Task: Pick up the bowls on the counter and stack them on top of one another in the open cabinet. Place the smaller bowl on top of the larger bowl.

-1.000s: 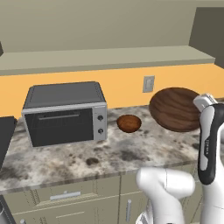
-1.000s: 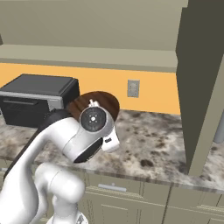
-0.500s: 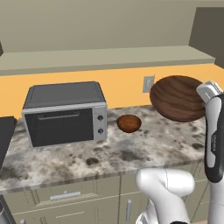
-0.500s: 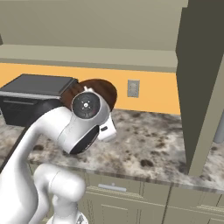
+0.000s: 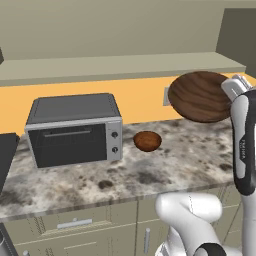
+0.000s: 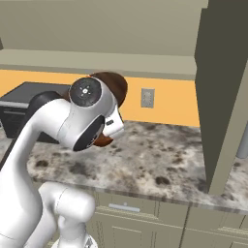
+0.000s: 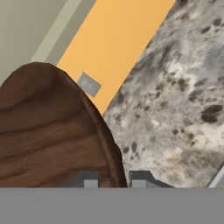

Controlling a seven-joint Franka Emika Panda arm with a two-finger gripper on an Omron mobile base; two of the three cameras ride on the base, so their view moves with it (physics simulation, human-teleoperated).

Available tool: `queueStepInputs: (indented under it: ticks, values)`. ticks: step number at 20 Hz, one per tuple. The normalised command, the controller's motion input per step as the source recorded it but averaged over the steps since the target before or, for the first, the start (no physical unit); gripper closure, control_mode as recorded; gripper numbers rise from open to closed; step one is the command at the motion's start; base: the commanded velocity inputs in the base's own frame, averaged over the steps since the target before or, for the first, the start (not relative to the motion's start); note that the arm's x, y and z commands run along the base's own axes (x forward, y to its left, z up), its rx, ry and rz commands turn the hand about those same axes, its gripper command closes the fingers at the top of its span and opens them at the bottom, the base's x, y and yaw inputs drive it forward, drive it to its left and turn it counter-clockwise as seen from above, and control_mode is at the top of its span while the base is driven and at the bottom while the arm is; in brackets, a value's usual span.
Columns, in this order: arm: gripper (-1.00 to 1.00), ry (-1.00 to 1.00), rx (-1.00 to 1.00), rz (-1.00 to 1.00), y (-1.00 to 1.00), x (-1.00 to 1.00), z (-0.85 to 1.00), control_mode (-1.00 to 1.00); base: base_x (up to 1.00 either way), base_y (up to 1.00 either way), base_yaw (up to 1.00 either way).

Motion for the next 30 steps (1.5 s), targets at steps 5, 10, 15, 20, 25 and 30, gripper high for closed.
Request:
queueStepInputs:
  ticks: [5,10,15,20,25,30]
  values:
    - [1.00,-0.06,0.00,-0.01,0.15,0.09,0.40,-1.00,0.00,0.00,0.00]
    - [1.00,-0.10,0.00,0.00,0.17,0.07,0.31,-1.00,0.00,0.00,0.00]
    - [1.00,-0.08,0.00,0.00,0.15,0.10,0.25,-1.00,0.00,0.00,0.00]
    - [1.00,-0.07,0.00,-0.06,0.15,0.20,0.22,-1.00,0.00,0.00,0.00]
    - [1.00,-0.06,0.04,-0.07,0.10,0.19,0.22,-1.00,0.00,0.00,0.00]
    - [1.00,-0.05,0.08,-0.05,0.08,0.12,0.24,-1.00,0.00,0.00,0.00]
